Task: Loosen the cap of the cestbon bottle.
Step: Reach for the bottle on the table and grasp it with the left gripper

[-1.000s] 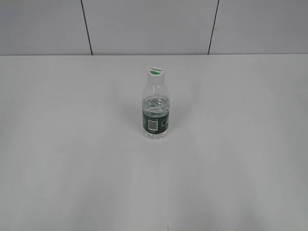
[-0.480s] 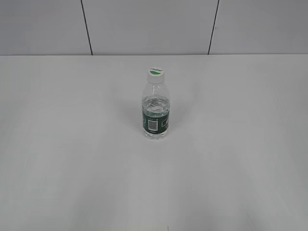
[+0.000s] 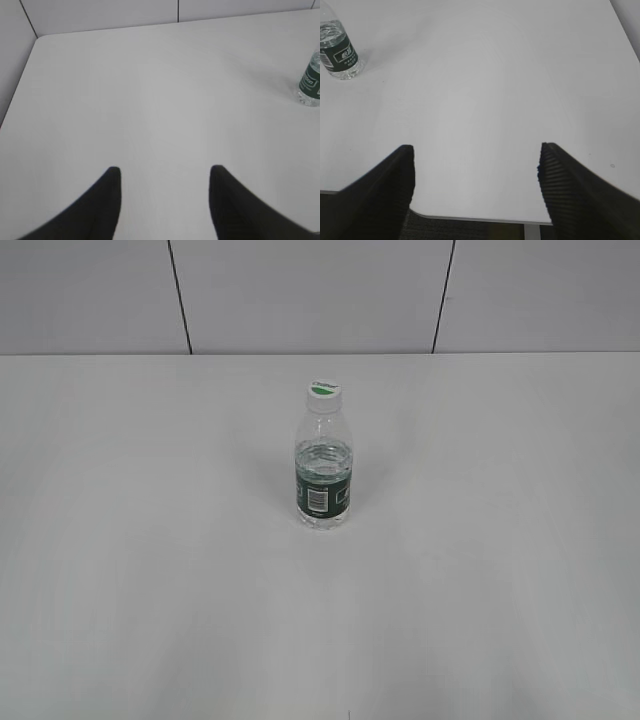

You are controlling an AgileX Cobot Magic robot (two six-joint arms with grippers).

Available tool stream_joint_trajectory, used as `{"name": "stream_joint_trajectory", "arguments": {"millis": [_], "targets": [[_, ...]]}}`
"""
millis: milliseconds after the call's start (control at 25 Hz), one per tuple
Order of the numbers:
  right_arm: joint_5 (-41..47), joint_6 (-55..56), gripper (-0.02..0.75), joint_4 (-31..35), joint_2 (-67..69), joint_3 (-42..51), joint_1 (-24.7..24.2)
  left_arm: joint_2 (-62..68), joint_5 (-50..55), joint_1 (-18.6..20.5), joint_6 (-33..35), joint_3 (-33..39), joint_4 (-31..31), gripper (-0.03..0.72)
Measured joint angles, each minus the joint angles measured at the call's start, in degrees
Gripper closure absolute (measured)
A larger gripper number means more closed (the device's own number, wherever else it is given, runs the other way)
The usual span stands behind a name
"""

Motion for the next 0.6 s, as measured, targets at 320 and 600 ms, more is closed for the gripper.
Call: {"name": "stream_joint_trajectory", "arguments": {"millis": [320,600], "targets": [[0.0,0.0,0.15,0.0,0.0,0.0,0.0,0.22,-0.17,0.0,0.0,-0.07,0.0,0.256],[0.0,0.0,0.15,0.0,0.0,0.0,0.0,1.4,-15.08,0.0,0.0,-0.15,-2.27,0.255]]}}
